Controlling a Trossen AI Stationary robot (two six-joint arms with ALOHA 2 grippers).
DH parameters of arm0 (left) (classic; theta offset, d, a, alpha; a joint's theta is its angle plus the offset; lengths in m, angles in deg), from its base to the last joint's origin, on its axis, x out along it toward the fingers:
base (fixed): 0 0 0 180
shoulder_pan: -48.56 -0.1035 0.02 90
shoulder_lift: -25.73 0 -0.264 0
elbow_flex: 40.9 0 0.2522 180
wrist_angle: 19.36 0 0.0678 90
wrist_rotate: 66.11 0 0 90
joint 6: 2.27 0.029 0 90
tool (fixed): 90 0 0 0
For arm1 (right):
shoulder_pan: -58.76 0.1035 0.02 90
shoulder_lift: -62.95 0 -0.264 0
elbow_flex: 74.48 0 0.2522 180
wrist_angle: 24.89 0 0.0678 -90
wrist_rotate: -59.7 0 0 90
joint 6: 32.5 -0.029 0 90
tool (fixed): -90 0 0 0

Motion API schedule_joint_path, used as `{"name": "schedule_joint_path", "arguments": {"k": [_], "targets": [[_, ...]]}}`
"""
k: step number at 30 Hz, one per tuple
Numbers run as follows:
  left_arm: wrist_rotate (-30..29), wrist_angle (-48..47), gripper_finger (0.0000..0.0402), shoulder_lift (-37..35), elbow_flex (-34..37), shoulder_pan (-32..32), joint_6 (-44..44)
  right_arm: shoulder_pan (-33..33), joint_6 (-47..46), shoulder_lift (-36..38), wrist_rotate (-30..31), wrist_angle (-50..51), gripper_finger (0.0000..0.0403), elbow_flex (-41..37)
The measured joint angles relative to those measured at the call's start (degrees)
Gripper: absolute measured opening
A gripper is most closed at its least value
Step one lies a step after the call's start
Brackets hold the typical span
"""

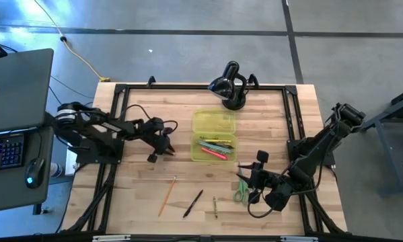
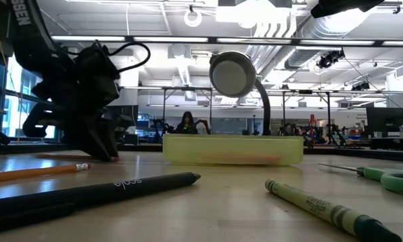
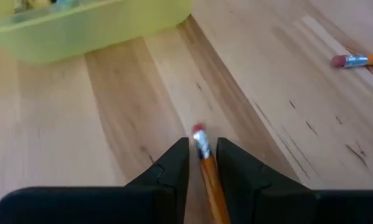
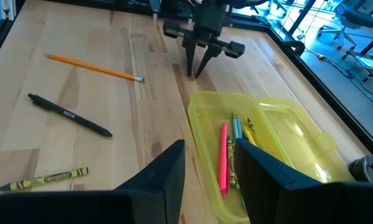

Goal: Pick & place school supplies into a supply box
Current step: Put the orange pencil in to the yellow school supply box

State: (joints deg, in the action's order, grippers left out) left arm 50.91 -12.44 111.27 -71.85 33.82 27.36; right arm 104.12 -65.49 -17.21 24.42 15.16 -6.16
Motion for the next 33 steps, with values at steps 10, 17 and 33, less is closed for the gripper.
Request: {"name": "schedule_joint_path", "arguments": {"k": [10, 17, 33], "targets": [[4.5, 10.7, 0.0115, 9.3, -0.1, 0.0, -8.4, 0.0, 0.0, 0.0, 0.0, 0.0, 0.0117, 0.0], [4.6, 13.9, 0.0115, 10.9, 0.0, 0.1, -13.5, 0.0, 0.0, 0.0, 0.0, 0.0, 0.0117, 0.0], [3.1, 13.0, 0.0115, 10.9, 0.0, 0.2, -26.6, 0.0, 0.0, 0.0, -1.5, 0.0, 0.0117, 0.0]]}}
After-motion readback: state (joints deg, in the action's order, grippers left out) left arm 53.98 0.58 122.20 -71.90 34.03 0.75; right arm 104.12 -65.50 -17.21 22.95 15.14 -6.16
